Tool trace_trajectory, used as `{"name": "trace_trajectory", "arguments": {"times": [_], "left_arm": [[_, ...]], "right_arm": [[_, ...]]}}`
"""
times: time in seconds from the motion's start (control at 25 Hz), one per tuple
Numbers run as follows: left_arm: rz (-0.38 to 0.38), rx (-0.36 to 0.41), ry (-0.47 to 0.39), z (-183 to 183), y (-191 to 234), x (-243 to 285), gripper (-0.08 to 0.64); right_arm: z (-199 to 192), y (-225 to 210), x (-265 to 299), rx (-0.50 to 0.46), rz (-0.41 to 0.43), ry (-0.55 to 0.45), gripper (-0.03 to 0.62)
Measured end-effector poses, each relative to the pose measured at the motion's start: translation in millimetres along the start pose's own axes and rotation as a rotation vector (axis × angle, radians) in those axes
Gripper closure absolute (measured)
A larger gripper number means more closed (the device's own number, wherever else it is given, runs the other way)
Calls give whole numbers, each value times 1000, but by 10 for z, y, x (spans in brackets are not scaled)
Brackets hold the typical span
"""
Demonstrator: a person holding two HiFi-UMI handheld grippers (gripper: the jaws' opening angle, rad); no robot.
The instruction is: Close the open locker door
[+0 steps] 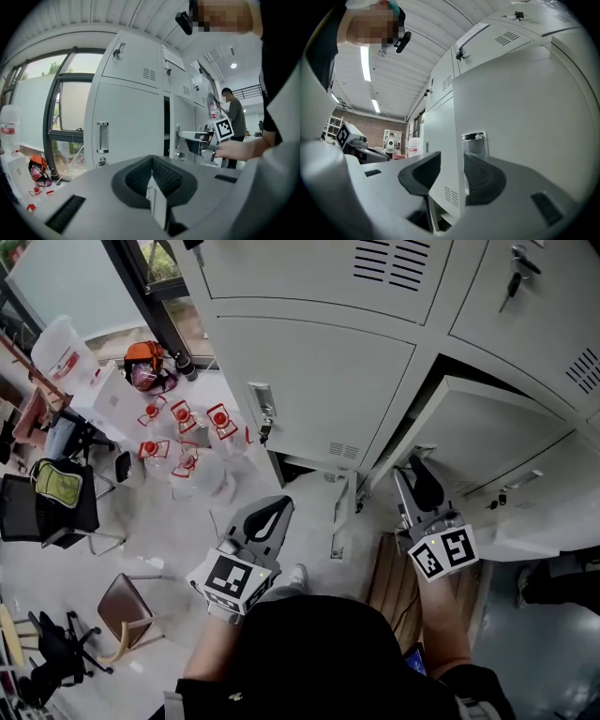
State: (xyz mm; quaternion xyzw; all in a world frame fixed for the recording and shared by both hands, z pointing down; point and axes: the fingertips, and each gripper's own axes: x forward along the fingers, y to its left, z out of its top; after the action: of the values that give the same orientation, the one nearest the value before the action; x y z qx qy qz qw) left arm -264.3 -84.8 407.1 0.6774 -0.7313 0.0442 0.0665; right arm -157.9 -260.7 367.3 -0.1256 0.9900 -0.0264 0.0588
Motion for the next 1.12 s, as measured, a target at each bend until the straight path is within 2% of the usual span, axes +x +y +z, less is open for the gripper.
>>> {"name": "trace_trajectory", "arguments": {"times": [0.52,1.12], "left_arm": [[73,-25,29,-140,123,-106,538],[71,-22,37,-145,163,-70,538]], "right_arm": [[-221,-211,301,34,3,21,423],[-242,-270,384,23,-15,23,423]]}}
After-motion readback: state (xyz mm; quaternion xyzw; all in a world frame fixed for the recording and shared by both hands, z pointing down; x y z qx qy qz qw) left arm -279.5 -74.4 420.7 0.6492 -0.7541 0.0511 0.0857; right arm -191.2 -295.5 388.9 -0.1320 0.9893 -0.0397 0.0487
